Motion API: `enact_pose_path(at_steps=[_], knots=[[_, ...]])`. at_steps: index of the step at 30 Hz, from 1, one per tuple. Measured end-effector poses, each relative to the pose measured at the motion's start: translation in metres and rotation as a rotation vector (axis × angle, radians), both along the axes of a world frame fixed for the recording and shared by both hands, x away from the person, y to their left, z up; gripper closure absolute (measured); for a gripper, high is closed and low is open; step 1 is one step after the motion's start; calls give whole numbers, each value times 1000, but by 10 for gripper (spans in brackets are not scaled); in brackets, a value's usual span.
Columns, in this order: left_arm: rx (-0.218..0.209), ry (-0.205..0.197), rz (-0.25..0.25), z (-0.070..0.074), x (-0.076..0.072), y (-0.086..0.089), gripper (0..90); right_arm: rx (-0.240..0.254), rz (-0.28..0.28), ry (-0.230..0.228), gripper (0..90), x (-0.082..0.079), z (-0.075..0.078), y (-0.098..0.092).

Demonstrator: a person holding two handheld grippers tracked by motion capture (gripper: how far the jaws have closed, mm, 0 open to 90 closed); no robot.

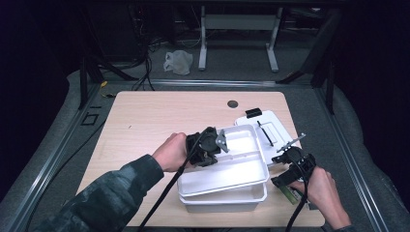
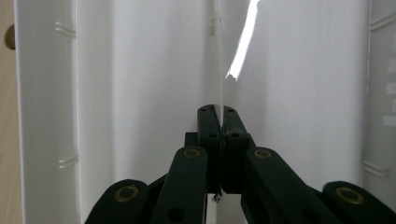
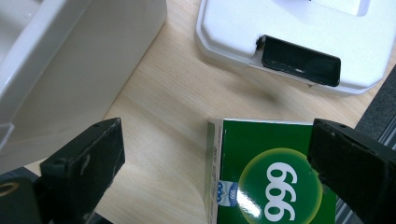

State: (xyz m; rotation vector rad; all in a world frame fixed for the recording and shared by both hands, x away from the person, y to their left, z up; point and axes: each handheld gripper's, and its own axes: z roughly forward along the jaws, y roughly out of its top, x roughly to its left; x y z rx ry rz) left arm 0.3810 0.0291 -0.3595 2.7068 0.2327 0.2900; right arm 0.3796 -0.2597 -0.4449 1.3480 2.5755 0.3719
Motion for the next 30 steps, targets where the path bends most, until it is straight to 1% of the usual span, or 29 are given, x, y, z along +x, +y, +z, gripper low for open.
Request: enact_pose_path(at_steps=[2, 3, 4, 5, 6, 7, 9, 10, 11, 12, 14, 15, 16, 18, 20, 21, 22, 24, 25, 27, 30], knots=[[-7, -3, 37, 5, 0, 7, 893, -1, -1, 2, 38, 0, 0, 0], [-8, -7, 64, 8, 0, 12, 893, -2, -1, 5, 38, 0, 0, 0], [-5, -12, 78, 10, 0, 15, 893, -3, 1, 3, 38, 0, 0, 0], [-5, -12, 78, 10, 0, 15, 893, -3, 1, 3, 38, 0, 0, 0], [-9, -10, 123, 12, 0, 21, 893, -5, 0, 2, 39, 0, 0, 1], [-9, -10, 123, 12, 0, 21, 893, -5, 0, 2, 39, 0, 0, 1], [-8, -14, 155, 15, 1, 28, 893, -4, -2, 2, 39, 0, 0, 0], [-13, -19, 202, 18, 2, 35, 893, -4, -5, 3, 39, 0, 0, 0], [-13, -19, 202, 18, 2, 35, 893, -4, -5, 3, 39, 0, 0, 0], [-24, -19, 248, 20, 3, 43, 893, -3, -6, 5, 39, 0, 0, 0], [-28, -22, 290, 21, 5, 52, 893, -2, -8, 6, 39, 0, 0, 0], [-28, -22, 290, 21, 5, 52, 893, -2, -8, 6, 39, 0, 0, 0], [-34, -26, 330, 22, 6, 61, 893, 0, -10, 4, 39, 1, 0, 0], [-39, -30, 374, 23, 8, 70, 893, 0, -13, 3, 39, 2, 1, 0], [-52, -31, 425, 24, 11, 79, 893, 0, -15, 2, 39, 2, 1, 1], [-52, -31, 425, 24, 11, 79, 893, -4, -13, 0, 39, 2, 0, 1], [-53, -38, 448, 23, 12, 83, 893, -5, -13, 0, 40, 2, 0, 1], [-64, -46, 511, 23, 17, 97, 893, -10, -14, 1, 40, 2, 0, 2], [-68, -45, 535, 22, 19, 101, 893, -10, -14, 1, 40, 1, 0, 2], [-77, -44, 574, 20, 22, 111, 893, -10, -18, -6, 40, 1, 0, 1], [-75, -50, 631, 15, 27, 126, 893, -13, -17, -5, 40, 1, 1, 1]])
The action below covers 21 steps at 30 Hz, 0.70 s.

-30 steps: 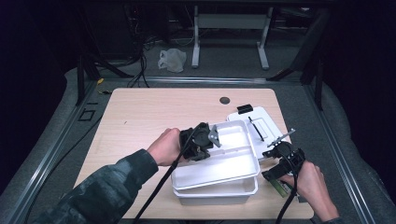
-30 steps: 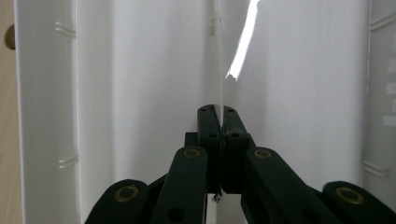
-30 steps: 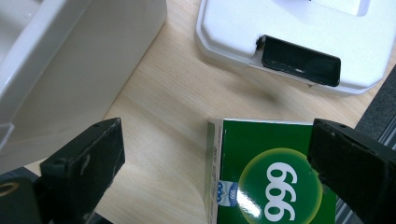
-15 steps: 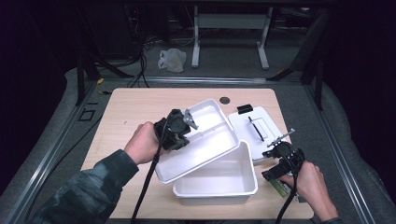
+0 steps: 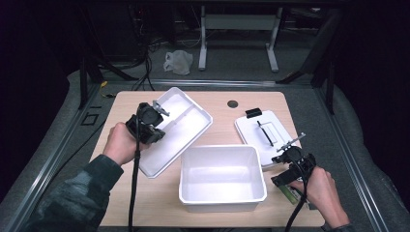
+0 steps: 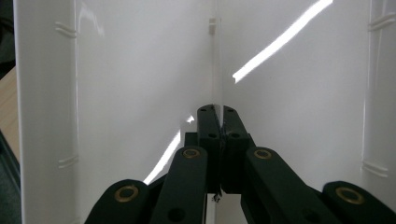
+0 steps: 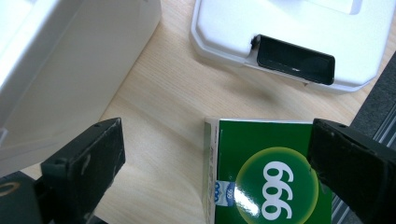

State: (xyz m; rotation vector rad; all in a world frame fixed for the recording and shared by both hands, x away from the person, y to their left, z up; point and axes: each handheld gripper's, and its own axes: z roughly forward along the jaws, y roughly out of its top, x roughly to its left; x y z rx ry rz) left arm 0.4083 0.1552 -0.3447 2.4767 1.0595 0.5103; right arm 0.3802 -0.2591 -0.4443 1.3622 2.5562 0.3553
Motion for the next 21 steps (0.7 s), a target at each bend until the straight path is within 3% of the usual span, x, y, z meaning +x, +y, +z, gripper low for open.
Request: enact_pose_path(at_steps=[3, 5, 13, 14, 19, 21], knots=[[-7, 10, 34, -5, 3, 10, 893, 2, -1, -2, 40, 0, 0, 0], [-12, 16, 91, -13, 7, 24, 893, 2, 0, -1, 40, -2, 0, -2], [-44, 20, 218, -27, 12, 53, 893, 0, -5, 0, 40, -3, 2, -2], [-50, 29, 254, -34, 15, 61, 892, 1, -3, -1, 40, -3, 1, -1], [-43, 58, 325, -53, 20, 75, 892, -2, -6, -5, 40, -4, 1, -2], [-61, 77, 370, -64, 22, 83, 892, 0, -7, -5, 40, -4, 1, -3]])
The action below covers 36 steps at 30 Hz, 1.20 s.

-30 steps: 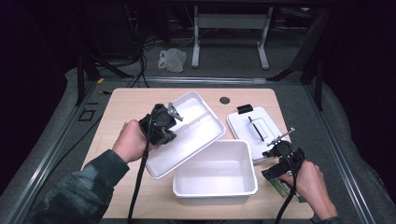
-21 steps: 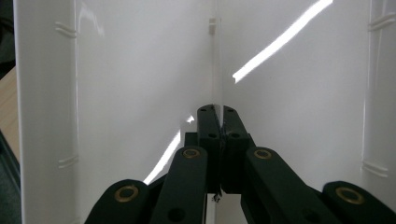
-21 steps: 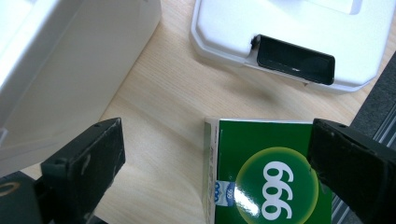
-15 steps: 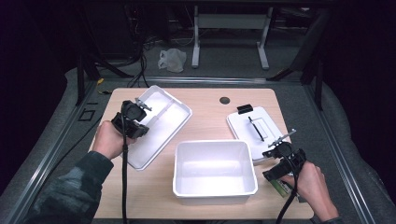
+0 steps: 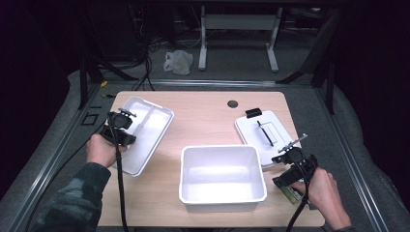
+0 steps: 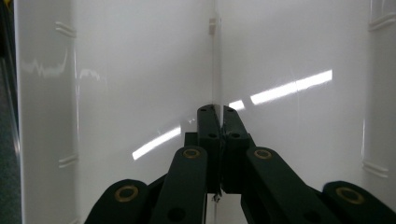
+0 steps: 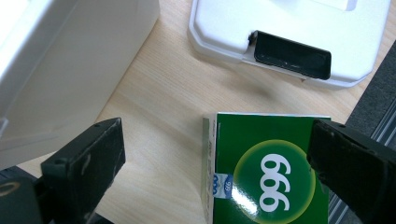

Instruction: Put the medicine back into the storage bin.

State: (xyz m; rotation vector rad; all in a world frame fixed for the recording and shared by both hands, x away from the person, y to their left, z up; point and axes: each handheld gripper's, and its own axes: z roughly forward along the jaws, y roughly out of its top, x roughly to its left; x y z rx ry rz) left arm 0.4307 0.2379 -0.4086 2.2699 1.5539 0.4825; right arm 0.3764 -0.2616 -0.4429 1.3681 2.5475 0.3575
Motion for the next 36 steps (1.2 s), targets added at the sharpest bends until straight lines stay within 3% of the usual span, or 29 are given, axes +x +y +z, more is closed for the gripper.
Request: enact_pose_path(at_steps=[3, 7, 8, 12, 17, 26, 33, 36], knots=[[-26, 11, 82, -18, 2, 9, 892, -1, -1, -1, 41, 0, 0, 0], [-42, 21, 145, -34, 1, 15, 892, 0, 0, 0, 42, 0, 0, 0], [-42, 21, 145, -34, 1, 15, 892, 0, 0, 0, 42, 0, 0, 0], [-66, 61, 213, -59, -2, 25, 892, -2, 0, -1, 42, 0, 0, 0], [-60, 101, 257, -81, -5, 32, 891, -2, -1, -1, 43, 1, 0, 1], [-19, 180, 278, -105, -2, 31, 888, -1, -7, -4, 44, 1, 0, -1], [4, 210, 268, -117, 0, 30, 882, 11, -22, -9, 45, 2, 2, -6], [2, 205, 267, -118, 0, 31, 789, 16, -24, -8, 44, 2, 2, -9]])
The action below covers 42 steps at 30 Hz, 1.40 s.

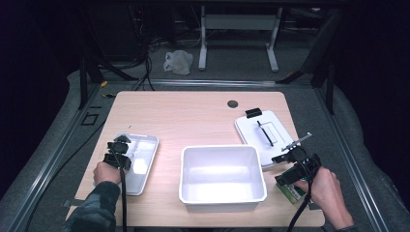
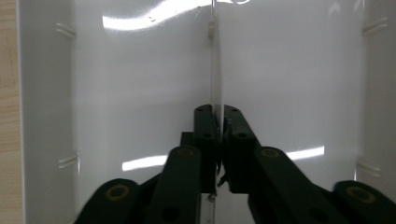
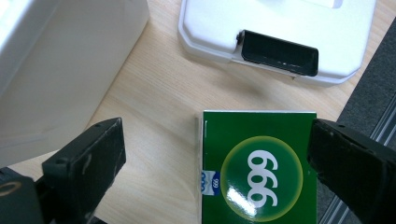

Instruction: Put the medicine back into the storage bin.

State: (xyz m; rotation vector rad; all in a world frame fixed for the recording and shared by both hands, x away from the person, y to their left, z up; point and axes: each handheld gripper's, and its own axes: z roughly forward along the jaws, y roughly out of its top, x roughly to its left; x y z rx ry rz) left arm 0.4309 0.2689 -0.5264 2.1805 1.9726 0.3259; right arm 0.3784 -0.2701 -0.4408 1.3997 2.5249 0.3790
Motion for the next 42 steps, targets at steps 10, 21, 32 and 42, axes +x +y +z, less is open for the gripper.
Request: enact_pose_path(at_steps=[10, 21, 32, 42], knots=[[-40, -72, -96, 32, -25, 1, 88, 5, -58, 38, 0, 14, -14, -25], [-42, -82, -163, 39, -51, 0, 0, 7, -84, 136, 0, 30, -43, -32], [-39, -71, -184, 36, -48, -3, 0, -15, -90, 197, 0, 36, -58, -31], [-46, -72, -192, 35, -46, -4, 0, -1, -101, 219, 131, 39, -65, -33]])
